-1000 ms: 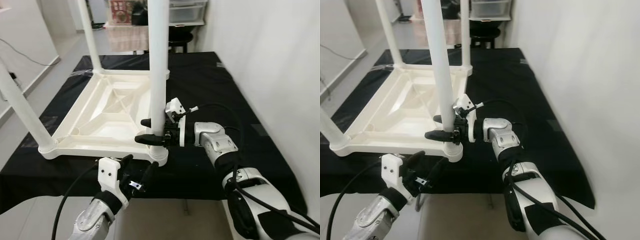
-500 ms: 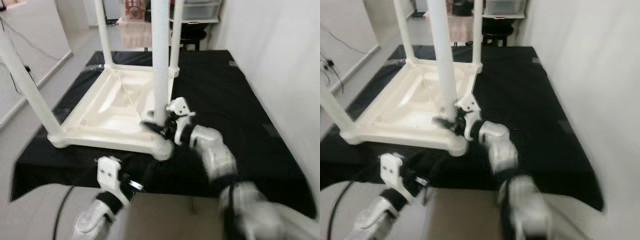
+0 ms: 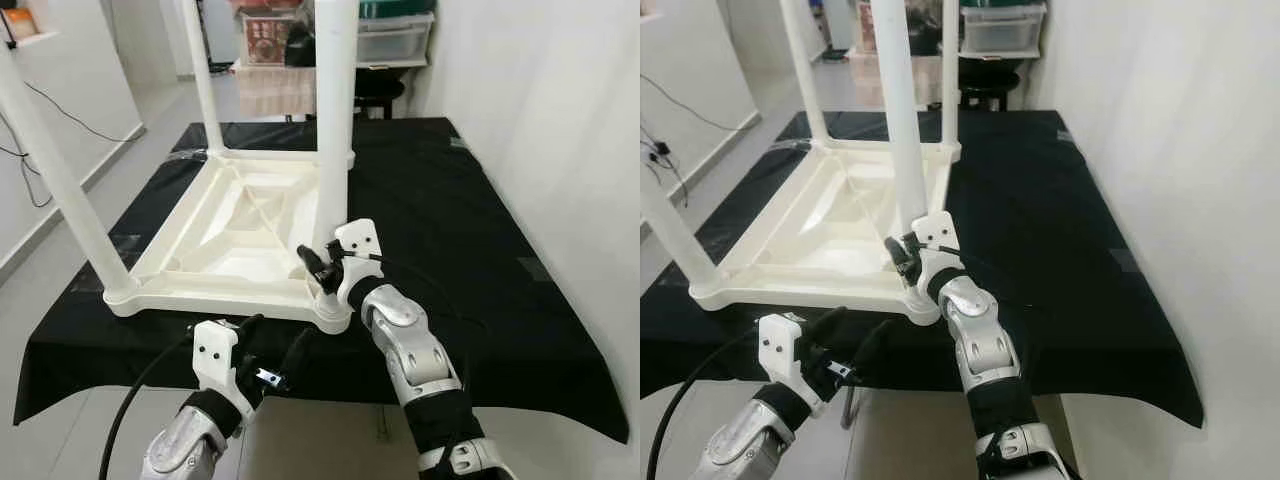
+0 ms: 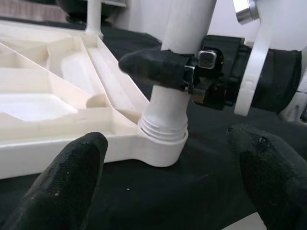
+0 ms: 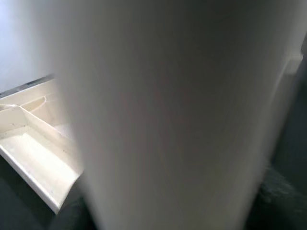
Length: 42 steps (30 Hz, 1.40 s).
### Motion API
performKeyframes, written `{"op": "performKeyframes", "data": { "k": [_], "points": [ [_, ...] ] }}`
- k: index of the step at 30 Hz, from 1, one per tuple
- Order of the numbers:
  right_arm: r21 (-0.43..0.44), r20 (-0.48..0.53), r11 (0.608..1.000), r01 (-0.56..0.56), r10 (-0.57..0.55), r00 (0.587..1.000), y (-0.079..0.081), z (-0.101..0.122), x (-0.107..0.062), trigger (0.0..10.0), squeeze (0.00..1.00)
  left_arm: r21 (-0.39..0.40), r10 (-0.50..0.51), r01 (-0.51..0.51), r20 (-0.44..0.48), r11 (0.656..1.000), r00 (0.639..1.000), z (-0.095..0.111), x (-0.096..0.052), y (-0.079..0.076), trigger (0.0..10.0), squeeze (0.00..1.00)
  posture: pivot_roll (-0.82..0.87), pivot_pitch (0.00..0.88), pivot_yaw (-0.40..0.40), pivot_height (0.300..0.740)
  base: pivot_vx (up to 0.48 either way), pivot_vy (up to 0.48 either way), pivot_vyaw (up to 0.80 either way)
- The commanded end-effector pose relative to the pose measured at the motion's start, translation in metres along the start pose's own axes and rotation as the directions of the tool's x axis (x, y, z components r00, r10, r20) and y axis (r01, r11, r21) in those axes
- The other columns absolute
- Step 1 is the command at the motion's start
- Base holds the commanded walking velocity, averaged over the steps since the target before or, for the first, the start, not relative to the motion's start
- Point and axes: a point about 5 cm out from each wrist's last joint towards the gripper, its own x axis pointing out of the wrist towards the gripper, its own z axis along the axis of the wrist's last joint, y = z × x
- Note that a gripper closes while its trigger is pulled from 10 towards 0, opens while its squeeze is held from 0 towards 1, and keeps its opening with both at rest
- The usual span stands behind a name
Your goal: Building children table
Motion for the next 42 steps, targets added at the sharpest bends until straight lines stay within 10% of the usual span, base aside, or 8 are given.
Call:
{"op": "performKeyframes", "data": {
  "k": [1, 3, 4, 17, 18, 19, 31, 42],
  "points": [
    [0.078, 0.017, 0.993, -0.089, 0.088, 0.996, 0.011, 0.006, 0.003, 10.0, 1.00, 0.002, 0.006, -0.006, -0.013, 1.000, 1.000, -0.001, -0.001, 0.002, 10.0, 0.00, 0.02, 0.066, 0.003, 0.740, 0.000, 0.000, 0.00],
    [0.090, 0.113, 0.955, -0.281, 0.271, 0.956, 0.013, 0.025, 0.008, 10.0, 1.00, 0.002, 0.006, -0.006, -0.013, 1.000, 1.000, -0.001, 0.000, 0.002, 10.0, 0.00, 0.02, 0.059, 0.006, 0.740, 0.000, 0.000, 0.00],
    [0.056, 0.142, 0.923, -0.380, 0.369, 0.918, 0.012, 0.033, 0.010, 10.0, 0.09, 0.002, 0.006, -0.006, -0.013, 1.000, 1.000, -0.001, 0.001, 0.002, 10.0, 0.00, 0.02, 0.055, 0.005, 0.740, 0.000, 0.000, 0.00],
    [-0.121, -0.068, 0.697, -0.707, 0.705, 0.706, -0.004, 0.023, 0.015, 10.0, 0.00, 0.004, 0.008, -0.008, -0.008, 1.000, 1.000, -0.002, 0.003, 0.000, 10.0, 0.00, 0.05, 0.052, -0.012, 0.740, 0.000, 0.000, 0.00],
    [-0.102, -0.057, 0.717, -0.690, 0.688, 0.723, -0.006, 0.026, 0.020, 8.6, 0.00, 0.004, 0.008, -0.008, -0.007, 1.000, 1.000, -0.002, 0.002, -0.001, 10.0, 0.00, 0.05, 0.053, -0.013, 0.740, 0.000, 0.000, 0.00],
    [-0.062, -0.021, 0.733, -0.677, 0.677, 0.735, -0.007, 0.032, 0.024, 0.0, 0.00, 0.003, 0.008, -0.008, -0.007, 1.000, 1.000, -0.002, 0.002, -0.002, 10.0, 0.00, 0.05, 0.056, -0.016, 0.740, 0.000, 0.000, 0.00],
    [-0.022, 0.039, 0.660, -0.751, 0.751, 0.659, -0.014, 0.035, 0.020, 0.0, 0.00, -0.006, 0.006, -0.006, -0.007, 1.000, 1.000, -0.002, 0.001, -0.006, 10.0, 0.00, 0.04, 0.073, -0.015, 0.740, 0.000, 0.000, 0.00],
    [0.011, -0.031, 0.998, -0.064, 0.064, 0.997, 0.007, -0.026, -0.002, 0.0, 0.00, -0.009, 0.007, -0.007, -0.002, 1.000, 1.000, 0.002, -0.002, -0.004, 10.0, 0.00, 0.00, 0.102, -0.001, 0.740, 0.000, 0.000, 0.00]
  ]
}}
